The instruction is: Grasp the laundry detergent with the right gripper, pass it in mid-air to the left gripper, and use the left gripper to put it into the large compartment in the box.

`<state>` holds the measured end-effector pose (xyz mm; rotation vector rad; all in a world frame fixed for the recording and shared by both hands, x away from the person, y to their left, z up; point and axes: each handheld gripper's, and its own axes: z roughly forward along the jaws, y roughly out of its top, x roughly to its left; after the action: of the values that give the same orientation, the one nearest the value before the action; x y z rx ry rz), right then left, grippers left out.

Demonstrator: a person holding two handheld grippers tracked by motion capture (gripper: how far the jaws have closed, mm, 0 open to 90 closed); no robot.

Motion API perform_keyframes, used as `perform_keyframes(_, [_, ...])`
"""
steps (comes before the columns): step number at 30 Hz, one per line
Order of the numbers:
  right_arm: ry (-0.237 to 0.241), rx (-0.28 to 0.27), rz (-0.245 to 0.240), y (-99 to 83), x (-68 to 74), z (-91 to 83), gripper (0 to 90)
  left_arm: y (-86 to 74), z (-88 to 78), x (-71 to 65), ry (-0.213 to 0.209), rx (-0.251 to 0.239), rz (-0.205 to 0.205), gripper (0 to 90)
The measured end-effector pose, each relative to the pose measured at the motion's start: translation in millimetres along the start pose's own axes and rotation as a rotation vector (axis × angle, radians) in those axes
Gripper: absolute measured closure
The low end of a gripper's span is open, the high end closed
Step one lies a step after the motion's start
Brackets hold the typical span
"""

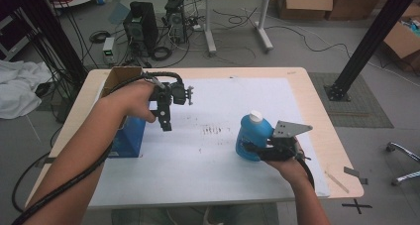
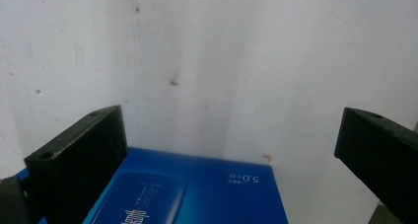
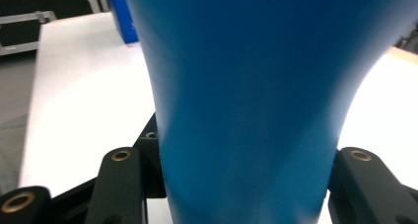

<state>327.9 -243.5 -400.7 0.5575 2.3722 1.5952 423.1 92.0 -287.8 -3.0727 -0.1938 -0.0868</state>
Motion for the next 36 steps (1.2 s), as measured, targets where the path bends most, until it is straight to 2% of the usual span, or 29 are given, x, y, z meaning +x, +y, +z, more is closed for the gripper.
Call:
perform_keyframes(3, [0.023,0.004,-0.015,5.9,0.5,-0.7,44.9,0.0,-2.4,-2.0,-0.003,-0.002,0.005,0.1])
perform_keyframes(4, [0.050,0.012,-0.022,11.0,1.3,-0.3,44.9,0.3,-4.3,-4.7,-0.001,-0.006,0.010,0.1])
perform_keyframes(9, [0.113,0.024,-0.060,19.4,7.4,5.7,44.8,3.9,-13.3,-13.0,0.000,-0.005,0.035,0.1])
perform_keyframes(12, [0.147,0.030,-0.072,21.9,12.4,11.1,44.8,7.5,-19.3,-20.6,-0.009,-0.016,0.055,0.1])
perform_keyframes(14, [0.163,0.031,-0.075,22.5,15.1,14.6,44.8,10.5,-21.7,-26.6,-0.036,-0.009,0.067,0.1])
perform_keyframes(15, [0.163,0.031,-0.075,22.5,15.1,14.6,44.8,10.5,-21.7,-26.6,-0.036,-0.009,0.067,0.1])
perform_keyframes(16, [0.189,0.034,-0.080,22.7,19.4,20.2,44.8,13.7,-23.4,-33.2,-0.048,-0.001,0.091,0.1])
perform_keyframes(18, [0.203,0.040,-0.082,22.7,22.9,24.7,44.8,16.4,-24.9,-39.6,-0.054,-0.002,0.106,0.1])
perform_keyframes(25, [0.256,0.051,-0.099,24.5,35.8,45.6,44.9,24.3,-32.1,-64.4,-0.041,-0.024,0.164,0.1])
perform_keyframes(36, [0.313,0.031,-0.123,34.9,54.5,82.1,45.1,28.8,-44.8,-87.1,-0.024,-0.042,0.197,0.1])
